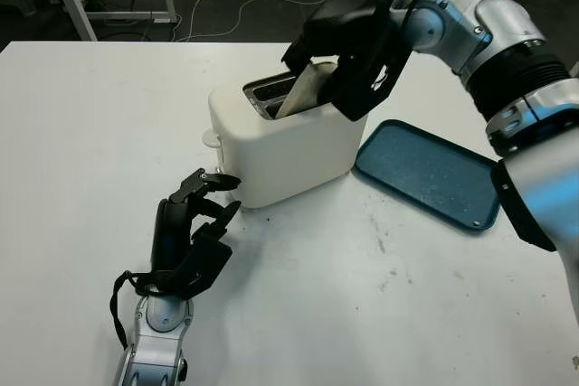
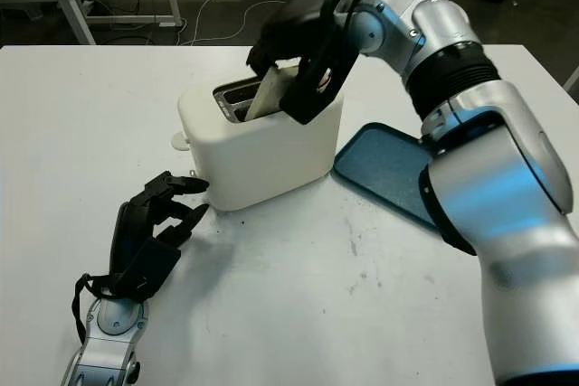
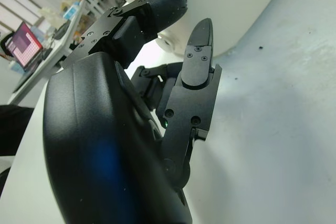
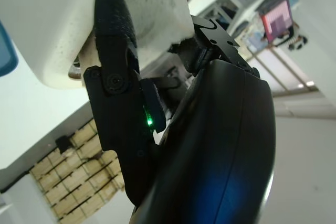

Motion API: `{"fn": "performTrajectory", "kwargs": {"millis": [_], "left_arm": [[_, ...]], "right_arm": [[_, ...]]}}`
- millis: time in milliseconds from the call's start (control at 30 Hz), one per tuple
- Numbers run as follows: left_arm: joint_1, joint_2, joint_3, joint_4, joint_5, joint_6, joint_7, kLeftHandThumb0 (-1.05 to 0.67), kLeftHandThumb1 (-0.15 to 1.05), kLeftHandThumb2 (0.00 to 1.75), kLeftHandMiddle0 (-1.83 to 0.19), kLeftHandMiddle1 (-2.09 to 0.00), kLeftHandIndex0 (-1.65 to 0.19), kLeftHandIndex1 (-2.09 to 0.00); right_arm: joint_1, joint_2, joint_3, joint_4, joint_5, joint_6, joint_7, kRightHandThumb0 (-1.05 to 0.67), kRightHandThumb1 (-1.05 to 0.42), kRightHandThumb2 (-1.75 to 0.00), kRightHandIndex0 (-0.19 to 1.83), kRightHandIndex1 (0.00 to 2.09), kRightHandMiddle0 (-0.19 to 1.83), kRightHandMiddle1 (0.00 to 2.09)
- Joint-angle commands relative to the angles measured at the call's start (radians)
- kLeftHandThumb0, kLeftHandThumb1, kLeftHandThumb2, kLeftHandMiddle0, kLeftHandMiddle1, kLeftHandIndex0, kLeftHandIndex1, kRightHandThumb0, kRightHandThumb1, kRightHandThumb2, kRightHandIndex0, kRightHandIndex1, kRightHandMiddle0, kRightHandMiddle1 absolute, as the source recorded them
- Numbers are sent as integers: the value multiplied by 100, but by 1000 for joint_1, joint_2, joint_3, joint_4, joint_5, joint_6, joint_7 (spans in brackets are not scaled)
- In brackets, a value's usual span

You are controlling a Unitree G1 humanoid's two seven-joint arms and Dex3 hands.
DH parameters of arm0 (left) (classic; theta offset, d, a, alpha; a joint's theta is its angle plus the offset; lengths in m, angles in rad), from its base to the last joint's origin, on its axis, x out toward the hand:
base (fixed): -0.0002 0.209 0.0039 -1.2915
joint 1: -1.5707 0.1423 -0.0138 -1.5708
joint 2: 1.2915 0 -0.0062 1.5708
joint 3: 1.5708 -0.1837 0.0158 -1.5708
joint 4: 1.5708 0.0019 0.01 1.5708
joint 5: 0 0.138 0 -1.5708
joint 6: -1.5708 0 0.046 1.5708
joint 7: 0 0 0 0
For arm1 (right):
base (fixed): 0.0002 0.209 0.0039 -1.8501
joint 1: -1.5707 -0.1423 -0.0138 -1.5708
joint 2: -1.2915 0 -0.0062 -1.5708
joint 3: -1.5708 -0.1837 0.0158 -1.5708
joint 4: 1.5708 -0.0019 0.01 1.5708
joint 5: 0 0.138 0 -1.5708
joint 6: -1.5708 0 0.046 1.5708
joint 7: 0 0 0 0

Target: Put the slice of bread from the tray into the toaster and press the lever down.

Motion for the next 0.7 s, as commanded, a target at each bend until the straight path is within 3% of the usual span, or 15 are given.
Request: {"fn": "performTrajectory", "kwargs": {"millis": [0,233,467,667], "left_arm": [[7,-1,-1,11,0,-16,7,-21,92,22,-61,-137,-58,-89],[4,0,-4,8,3,-7,2,-22,92,23,-60,-138,-58,-89],[-1,2,-7,5,8,-2,-1,-22,92,24,-60,-138,-58,-89],[-1,-1,-3,-9,3,12,-5,-22,92,23,-61,-140,-59,-89]], "right_arm": [[4,-7,-10,-26,21,-20,10,-93,-92,-5,9,112,58,25],[9,-23,-13,-53,0,-4,-8,-86,-92,-1,0,75,52,4],[6,-33,-5,-50,-18,12,-23,-86,-92,0,0,64,50,1],[-1,-52,-49,-41,12,23,-91,-80,-92,-2,0,67,46,0]]}}
